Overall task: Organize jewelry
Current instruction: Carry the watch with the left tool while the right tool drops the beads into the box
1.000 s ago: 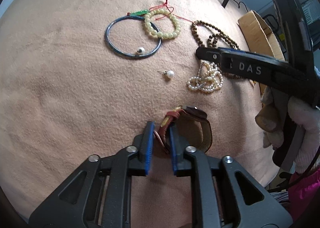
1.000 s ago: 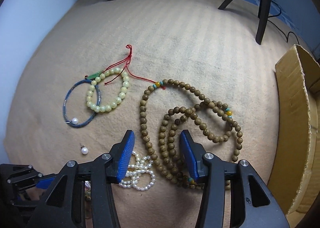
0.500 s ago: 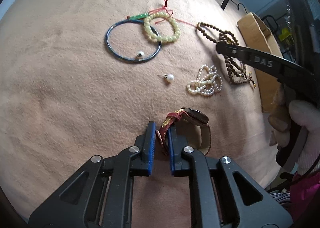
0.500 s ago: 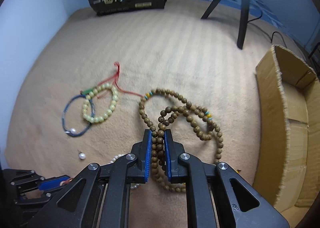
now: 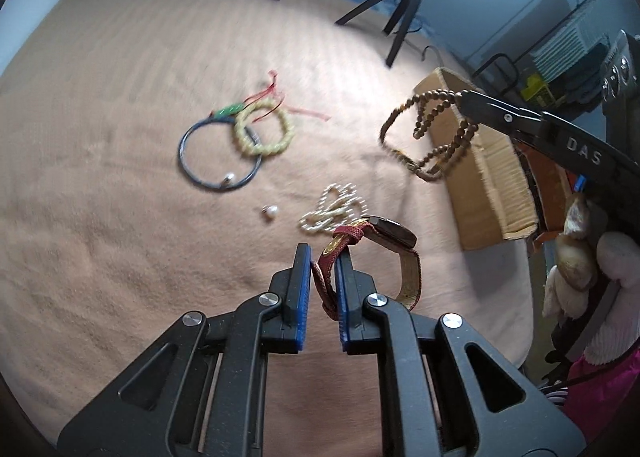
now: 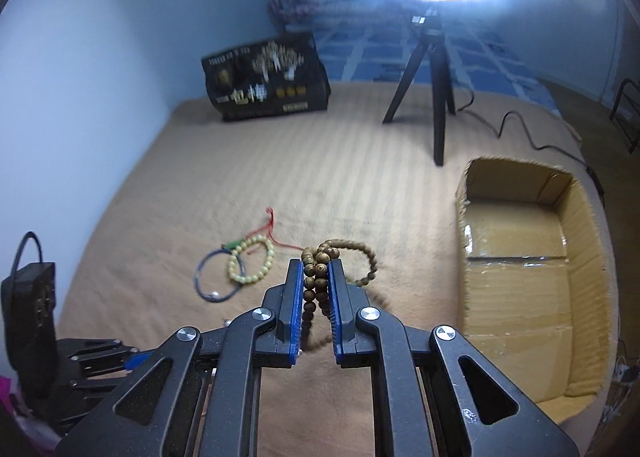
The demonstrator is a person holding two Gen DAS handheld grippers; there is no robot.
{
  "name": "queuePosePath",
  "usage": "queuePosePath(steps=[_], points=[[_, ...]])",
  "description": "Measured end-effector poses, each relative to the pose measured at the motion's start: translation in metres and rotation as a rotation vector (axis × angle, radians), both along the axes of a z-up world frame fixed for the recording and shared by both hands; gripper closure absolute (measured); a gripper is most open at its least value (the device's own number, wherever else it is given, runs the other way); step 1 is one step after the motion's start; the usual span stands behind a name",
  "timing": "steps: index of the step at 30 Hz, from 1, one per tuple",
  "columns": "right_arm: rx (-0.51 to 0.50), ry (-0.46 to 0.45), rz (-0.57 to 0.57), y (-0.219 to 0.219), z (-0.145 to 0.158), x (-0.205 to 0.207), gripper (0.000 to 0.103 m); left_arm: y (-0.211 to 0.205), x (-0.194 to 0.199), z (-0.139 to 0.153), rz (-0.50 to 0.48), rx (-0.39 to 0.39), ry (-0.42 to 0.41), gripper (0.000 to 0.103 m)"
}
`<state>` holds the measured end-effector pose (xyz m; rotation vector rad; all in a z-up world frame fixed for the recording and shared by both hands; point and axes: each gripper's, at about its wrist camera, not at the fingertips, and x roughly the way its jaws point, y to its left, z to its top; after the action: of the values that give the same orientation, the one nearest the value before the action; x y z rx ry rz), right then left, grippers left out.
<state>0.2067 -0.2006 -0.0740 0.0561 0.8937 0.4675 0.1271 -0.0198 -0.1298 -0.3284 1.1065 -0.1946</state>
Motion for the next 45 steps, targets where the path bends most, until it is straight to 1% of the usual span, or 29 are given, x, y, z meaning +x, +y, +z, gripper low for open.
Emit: queuePosePath(steps=[3, 9, 14, 15, 17, 21, 24, 27, 30, 34, 36, 38, 39, 42, 45], points=[[0.013, -0.03, -0.014, -0.013, 0.014, -0.008, 0.093, -0.006, 0.001, 0.011, -0.009, -0.005, -0.033, 0.093], [0.075, -0.076, -0.059, -0.044, 0.036, -0.019, 0.093, -0.018, 0.011, 0.029, -0.019, -0.009, -0.089, 0.093], [0.105, -0.132, -0.116, -0.072, 0.054, -0.03, 0.093, -0.032, 0.018, 0.038, -0.041, -0.006, -0.115, 0.093], [0.108, -0.144, -0.131, -0.08, 0.057, -0.032, 0.098, -0.035, 0.019, 0.039, -0.045, -0.006, -0.118, 0.093], [0.103, -0.161, -0.162, -0.092, 0.061, -0.035, 0.098, -0.044, 0.024, 0.041, -0.059, -0.003, -0.126, 0.093], [0.142, -0.139, -0.213, -0.119, 0.057, -0.034, 0.098, -0.064, 0.036, 0.039, -0.084, 0.0, -0.13, 0.093], [0.114, -0.131, -0.25, -0.133, 0.051, -0.032, 0.098, -0.083, 0.046, 0.036, -0.108, -0.001, -0.129, 0.093], [0.12, -0.116, -0.279, -0.146, 0.046, -0.029, 0.098, -0.099, 0.057, 0.031, -0.127, -0.012, -0.112, 0.093], [0.094, -0.116, -0.329, -0.158, 0.043, -0.027, 0.098, -0.118, 0.069, 0.03, -0.154, -0.005, -0.11, 0.093], [0.134, -0.122, -0.373, -0.173, 0.046, -0.028, 0.098, -0.133, 0.081, 0.031, -0.164, -0.004, -0.116, 0.093], [0.132, -0.158, -0.373, -0.174, 0.056, -0.034, 0.098, -0.139, 0.087, 0.032, -0.168, -0.004, -0.121, 0.093], [0.099, -0.207, -0.384, -0.172, 0.065, -0.038, 0.098, -0.141, 0.092, 0.033, -0.168, 0.002, -0.125, 0.093], [0.08, -0.237, -0.4, -0.172, 0.071, -0.041, 0.098, -0.141, 0.093, 0.034, -0.168, 0.003, -0.125, 0.093], [0.044, -0.29, -0.449, -0.179, 0.08, -0.045, 0.098, -0.143, 0.099, 0.036, -0.169, 0.014, -0.129, 0.093], [0.01, -0.311, -0.513, -0.193, 0.082, -0.044, 0.098, -0.145, 0.104, 0.038, -0.17, 0.025, -0.134, 0.093]])
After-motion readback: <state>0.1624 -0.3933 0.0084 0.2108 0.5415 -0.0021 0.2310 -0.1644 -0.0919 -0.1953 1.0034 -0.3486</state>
